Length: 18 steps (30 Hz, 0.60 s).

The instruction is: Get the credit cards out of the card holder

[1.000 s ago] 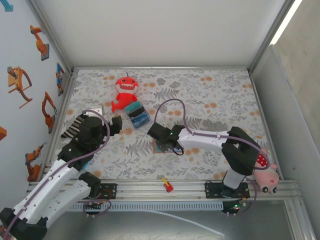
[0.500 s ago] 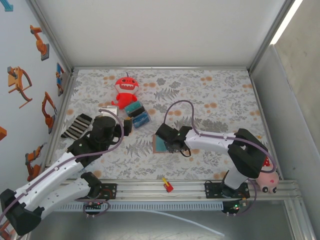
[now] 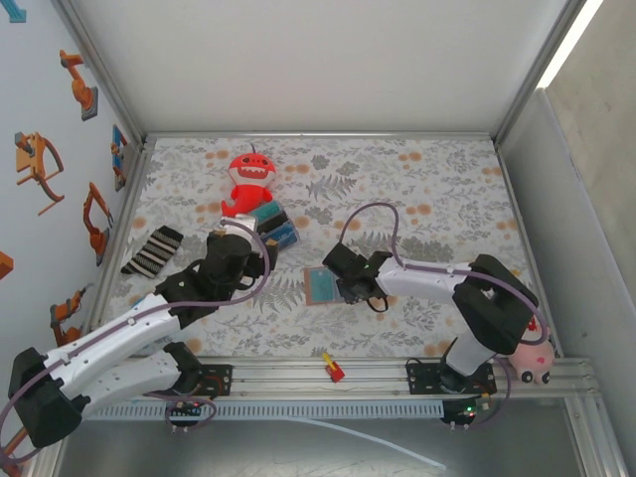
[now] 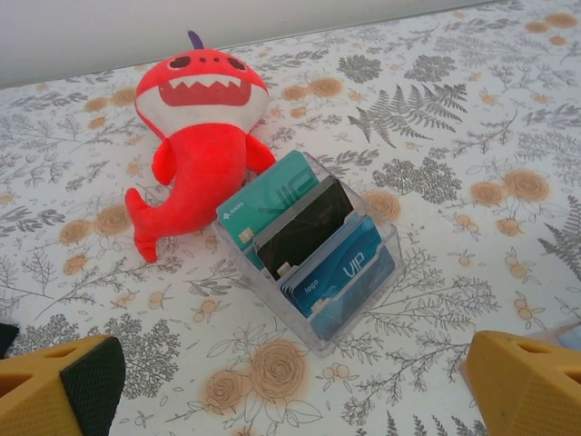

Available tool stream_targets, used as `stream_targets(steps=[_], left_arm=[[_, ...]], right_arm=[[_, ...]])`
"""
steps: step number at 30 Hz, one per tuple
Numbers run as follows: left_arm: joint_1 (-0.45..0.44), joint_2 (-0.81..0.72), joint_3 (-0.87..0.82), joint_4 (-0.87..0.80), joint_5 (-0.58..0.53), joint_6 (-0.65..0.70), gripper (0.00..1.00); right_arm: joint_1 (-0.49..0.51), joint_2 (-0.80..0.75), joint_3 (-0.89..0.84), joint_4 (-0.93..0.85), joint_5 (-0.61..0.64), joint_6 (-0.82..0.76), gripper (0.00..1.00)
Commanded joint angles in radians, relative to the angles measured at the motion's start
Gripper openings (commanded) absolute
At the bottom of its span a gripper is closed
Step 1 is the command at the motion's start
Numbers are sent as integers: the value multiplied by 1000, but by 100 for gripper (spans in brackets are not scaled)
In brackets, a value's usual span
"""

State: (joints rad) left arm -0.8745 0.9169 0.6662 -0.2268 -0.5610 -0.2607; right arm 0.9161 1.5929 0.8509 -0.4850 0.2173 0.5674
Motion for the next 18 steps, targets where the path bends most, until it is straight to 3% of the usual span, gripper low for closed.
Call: stream_targets(steps=[1, 10, 18], left_arm=[[-9, 3, -26, 52, -9, 4, 97], [-29, 65, -42, 90, 9, 27, 97], [-122, 170, -77, 153, 15, -3, 97]], right_arm=[[-29, -49, -32, -3, -1, -30, 32], [-84, -242, -78, -5, -68, -39, 32], [-177, -384, -89, -41, -165, 33, 21]])
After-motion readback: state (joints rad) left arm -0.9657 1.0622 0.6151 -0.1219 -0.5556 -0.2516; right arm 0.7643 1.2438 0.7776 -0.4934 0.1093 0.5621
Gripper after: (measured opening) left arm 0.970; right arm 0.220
